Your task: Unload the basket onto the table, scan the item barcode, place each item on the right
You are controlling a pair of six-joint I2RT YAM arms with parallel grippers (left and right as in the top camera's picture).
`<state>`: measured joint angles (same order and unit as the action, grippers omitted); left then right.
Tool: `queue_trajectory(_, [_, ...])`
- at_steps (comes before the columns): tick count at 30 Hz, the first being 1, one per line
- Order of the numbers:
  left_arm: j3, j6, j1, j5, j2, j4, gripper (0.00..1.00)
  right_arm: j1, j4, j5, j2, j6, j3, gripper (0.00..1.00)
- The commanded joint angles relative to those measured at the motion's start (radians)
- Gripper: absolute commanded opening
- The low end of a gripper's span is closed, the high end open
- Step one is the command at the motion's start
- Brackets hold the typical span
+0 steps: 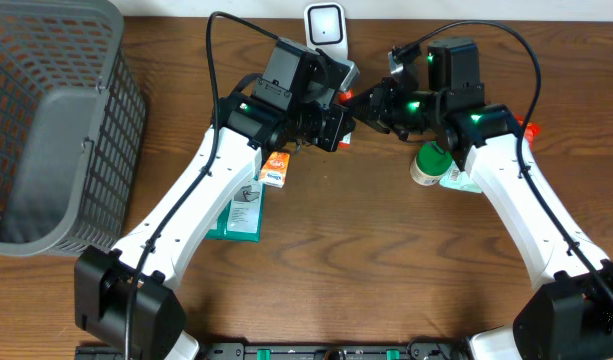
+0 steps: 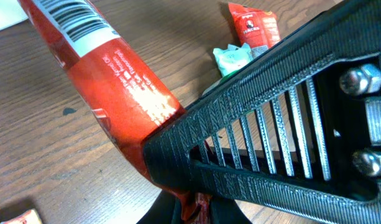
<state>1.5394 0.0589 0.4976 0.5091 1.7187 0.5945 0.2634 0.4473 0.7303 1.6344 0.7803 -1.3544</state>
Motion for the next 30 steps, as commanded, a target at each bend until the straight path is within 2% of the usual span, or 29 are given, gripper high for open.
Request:
queue_trajectory(1, [0.001, 0.006, -0.003, -0.028, 0.013, 0.004, 0.07, -0.003, -0.002, -0.007, -0.007, -0.115, -0.006, 0.13])
queue_trajectory(6, [0.003, 0.005, -0.003, -0.062, 0.013, 0.033, 0.07, -0.023, 0.007, -0.001, -0.007, -0.218, -0.006, 0.45])
queue_trajectory(8, [0.013, -0.029, -0.003, -0.086, 0.013, 0.068, 0.07, -0.029, 0.011, 0.01, -0.008, -0.266, -0.006, 0.55])
queue_trajectory(10, [0.031, -0.082, -0.003, -0.1, 0.012, 0.112, 0.07, -0.038, 0.017, 0.011, -0.01, -0.294, -0.007, 0.6])
queue_trajectory(13, [0.08, -0.166, -0.003, -0.111, 0.01, 0.198, 0.07, -0.061, 0.029, 0.012, -0.021, -0.37, -0.007, 0.64])
queue_trajectory(15, [0.148, -0.237, -0.003, -0.103, 0.01, 0.308, 0.07, -0.086, 0.047, 0.012, -0.029, -0.4, -0.007, 0.65])
queue_trajectory(18, [0.217, -0.355, -0.003, 0.012, 0.005, 0.451, 0.07, -0.109, 0.066, 0.018, -0.028, -0.384, -0.006, 0.63])
queue_trajectory(20, [0.246, -0.418, -0.003, 0.081, -0.006, 0.521, 0.07, -0.129, 0.065, 0.111, -0.028, -0.385, -0.006, 0.63])
queue_trajectory(25, [0.25, -0.477, -0.003, 0.196, -0.043, 0.558, 0.07, -0.159, -0.005, 0.408, -0.028, -0.385, -0.006, 0.63])
queue_trajectory(30, [0.25, -0.477, -0.003, 0.29, -0.049, 0.556, 0.07, -0.158, -0.07, 0.585, -0.028, -0.384, -0.006, 0.59])
